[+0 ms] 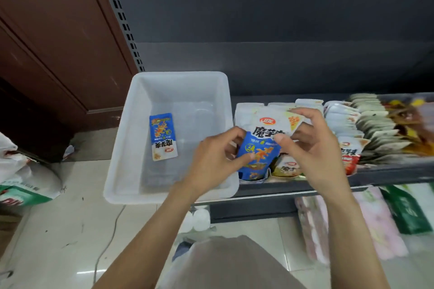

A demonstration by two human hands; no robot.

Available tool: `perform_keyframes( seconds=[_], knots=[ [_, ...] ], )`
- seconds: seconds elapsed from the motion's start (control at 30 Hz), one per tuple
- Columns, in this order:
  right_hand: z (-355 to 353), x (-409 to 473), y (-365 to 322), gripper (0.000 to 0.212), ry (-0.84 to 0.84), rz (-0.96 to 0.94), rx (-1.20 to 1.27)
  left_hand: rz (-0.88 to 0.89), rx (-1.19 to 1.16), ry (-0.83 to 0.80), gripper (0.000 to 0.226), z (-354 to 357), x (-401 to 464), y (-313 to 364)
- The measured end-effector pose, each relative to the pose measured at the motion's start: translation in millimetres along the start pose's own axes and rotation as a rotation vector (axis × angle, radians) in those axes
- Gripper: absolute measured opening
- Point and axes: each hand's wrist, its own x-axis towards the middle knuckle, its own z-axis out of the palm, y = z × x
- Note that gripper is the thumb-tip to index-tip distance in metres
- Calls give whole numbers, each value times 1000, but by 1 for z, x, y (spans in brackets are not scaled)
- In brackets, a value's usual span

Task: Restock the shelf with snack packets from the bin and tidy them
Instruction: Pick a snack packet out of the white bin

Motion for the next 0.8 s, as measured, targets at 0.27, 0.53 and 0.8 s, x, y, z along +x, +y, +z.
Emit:
perform_keyframes(
  seconds=[0.27, 0.53, 0.8],
  knots=[
    [-12, 7, 50, 23, -82, -110, -465, -21, 461, 70, 37, 47, 5, -23],
    [-9, 19, 59, 17, -115, -401, -830, -11, 663, 212, 41, 49, -4, -27],
    [-15, 21, 59, 24, -72, -378, -969, 133, 741, 147, 40, 48, 8, -32]
  ],
)
